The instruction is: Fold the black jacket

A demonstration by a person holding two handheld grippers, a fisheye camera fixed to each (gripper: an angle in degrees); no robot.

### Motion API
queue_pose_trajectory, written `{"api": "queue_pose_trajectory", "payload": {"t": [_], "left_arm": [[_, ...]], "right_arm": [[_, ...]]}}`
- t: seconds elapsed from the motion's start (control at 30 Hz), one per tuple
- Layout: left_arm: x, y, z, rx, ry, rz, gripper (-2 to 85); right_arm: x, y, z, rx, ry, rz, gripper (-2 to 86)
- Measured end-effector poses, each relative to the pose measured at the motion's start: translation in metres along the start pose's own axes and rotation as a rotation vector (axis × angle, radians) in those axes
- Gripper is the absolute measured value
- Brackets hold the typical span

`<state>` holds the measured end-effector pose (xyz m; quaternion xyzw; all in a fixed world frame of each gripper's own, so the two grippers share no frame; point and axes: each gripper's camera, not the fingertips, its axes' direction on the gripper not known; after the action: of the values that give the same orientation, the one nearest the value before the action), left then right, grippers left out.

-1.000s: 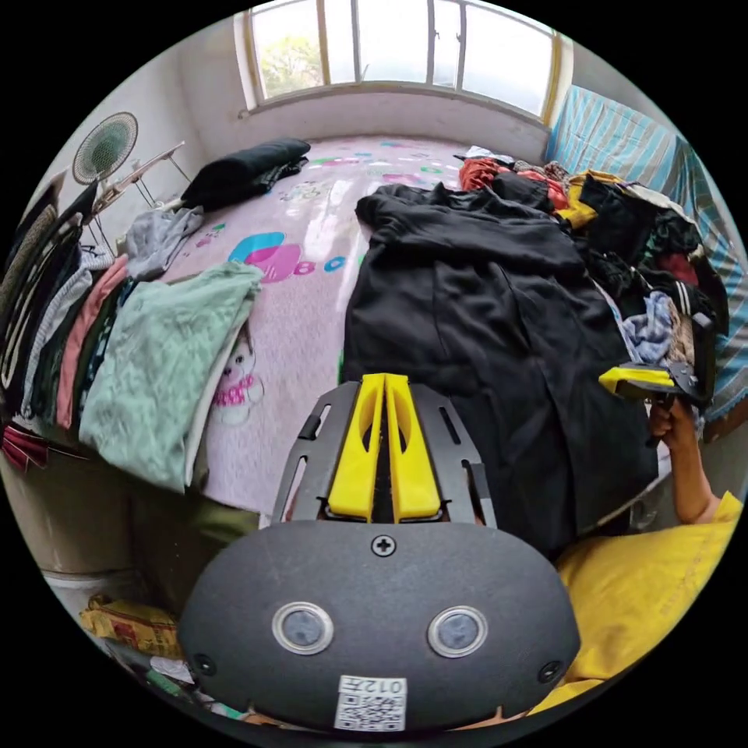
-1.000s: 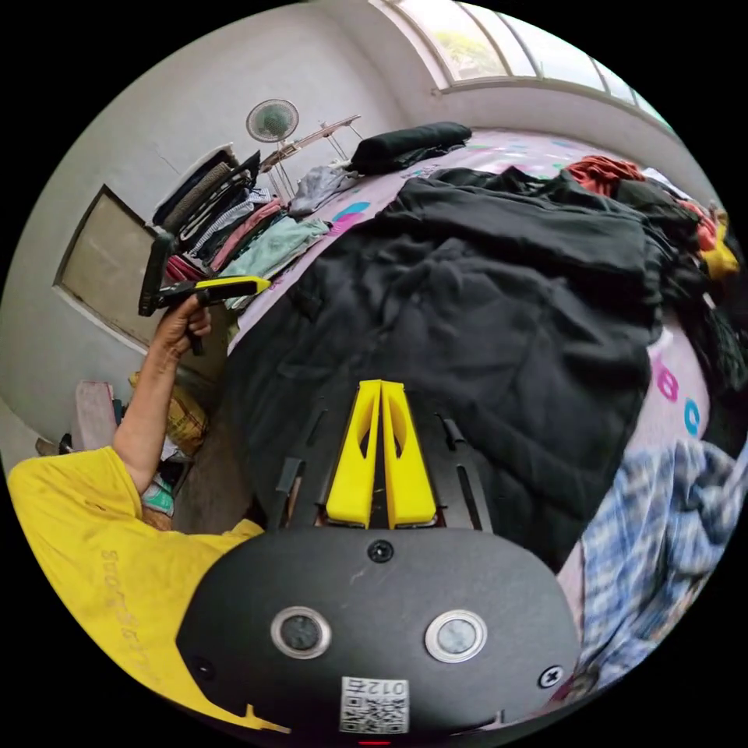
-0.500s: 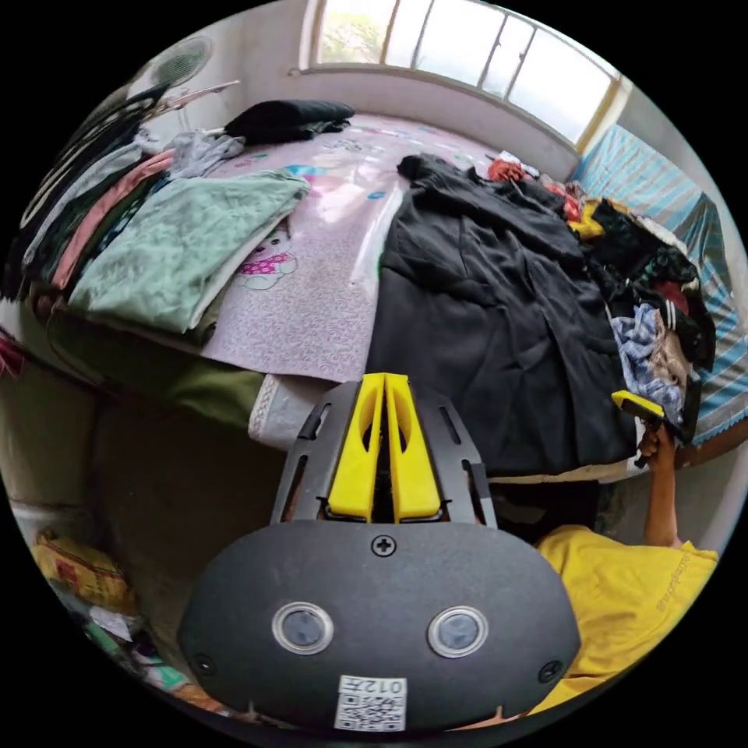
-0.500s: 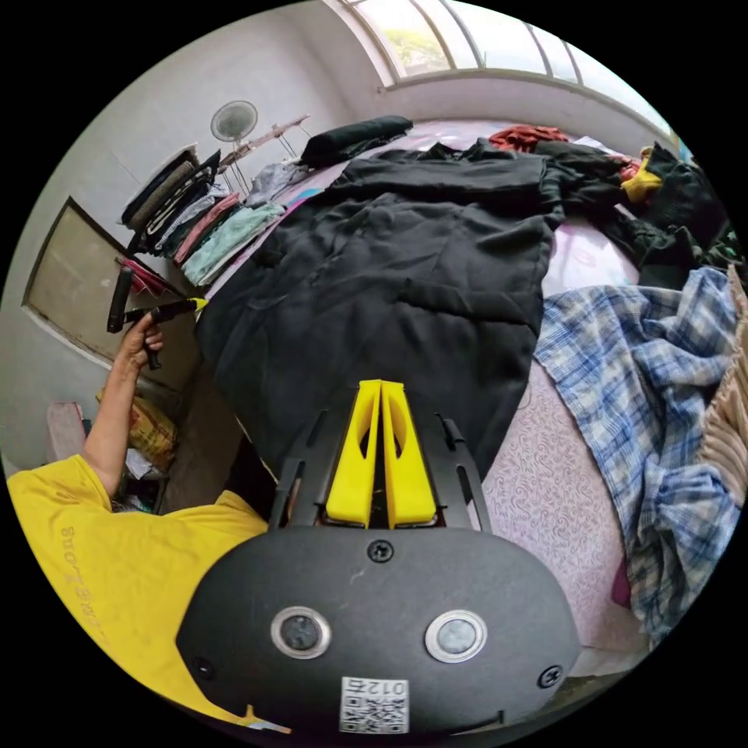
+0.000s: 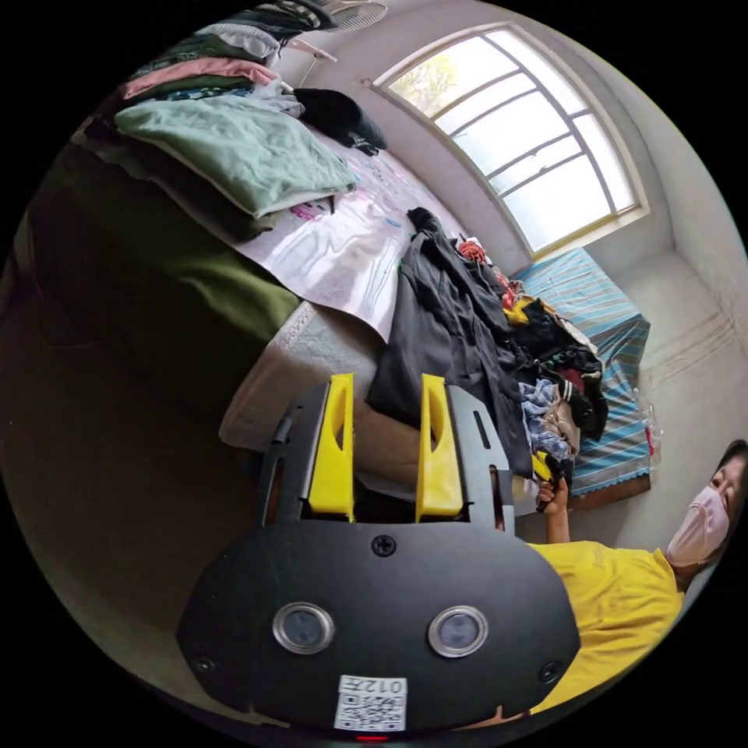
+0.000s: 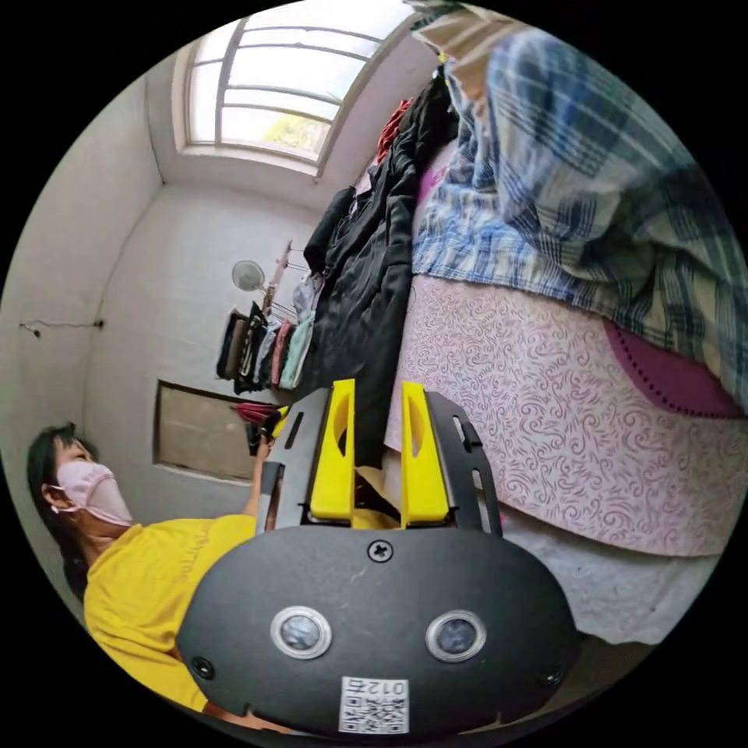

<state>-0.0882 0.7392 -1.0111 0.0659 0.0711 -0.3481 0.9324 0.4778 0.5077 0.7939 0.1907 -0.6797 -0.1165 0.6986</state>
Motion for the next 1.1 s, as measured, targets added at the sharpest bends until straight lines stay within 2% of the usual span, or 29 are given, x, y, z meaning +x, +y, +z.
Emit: {"api": "queue_pose_trajectory", "payload": {"t": [0.2, 0.3, 0.4, 0.8, 0.87, 0.97, 1.1], "left_arm": [[-0.001, -0.004, 0.032, -0.085, -0.042, 0.026, 8.5], [0.0, 0.0, 0.036, -0.103, -0.086, 0.043, 5.6], [0.0, 0.007, 0.036, -0.083, -0.033, 0.066, 4.1], [-0.003, 0.015, 0.072, -0.159, 0.04, 0.104, 8.5], [-0.003, 0.016, 0.076, -0.166, 0.028, 0.106, 7.0], [-0.002, 0.017, 0.083, -0.177, -0.092, 0.1, 3.3], [-0.002, 0.018, 0.09, -0.174, -0.063, 0.113, 3.0]], "right_arm": [[0.005, -0.007, -0.006, -0.022, -0.075, 0.014, 7.6], [-0.004, -0.012, 0.003, -0.094, -0.066, -0.013, 7.6], [-0.009, -0.013, 0.001, -0.122, -0.057, -0.025, 7.5], [-0.007, -0.003, -0.042, -0.175, -0.1, -0.011, 9.3], [-0.011, -0.005, -0.043, -0.196, -0.105, -0.022, 10.4], [-0.016, -0.005, -0.048, -0.22, -0.125, -0.036, 12.0], [-0.014, -0.005, -0.055, -0.223, -0.127, -0.023, 11.5]]}}
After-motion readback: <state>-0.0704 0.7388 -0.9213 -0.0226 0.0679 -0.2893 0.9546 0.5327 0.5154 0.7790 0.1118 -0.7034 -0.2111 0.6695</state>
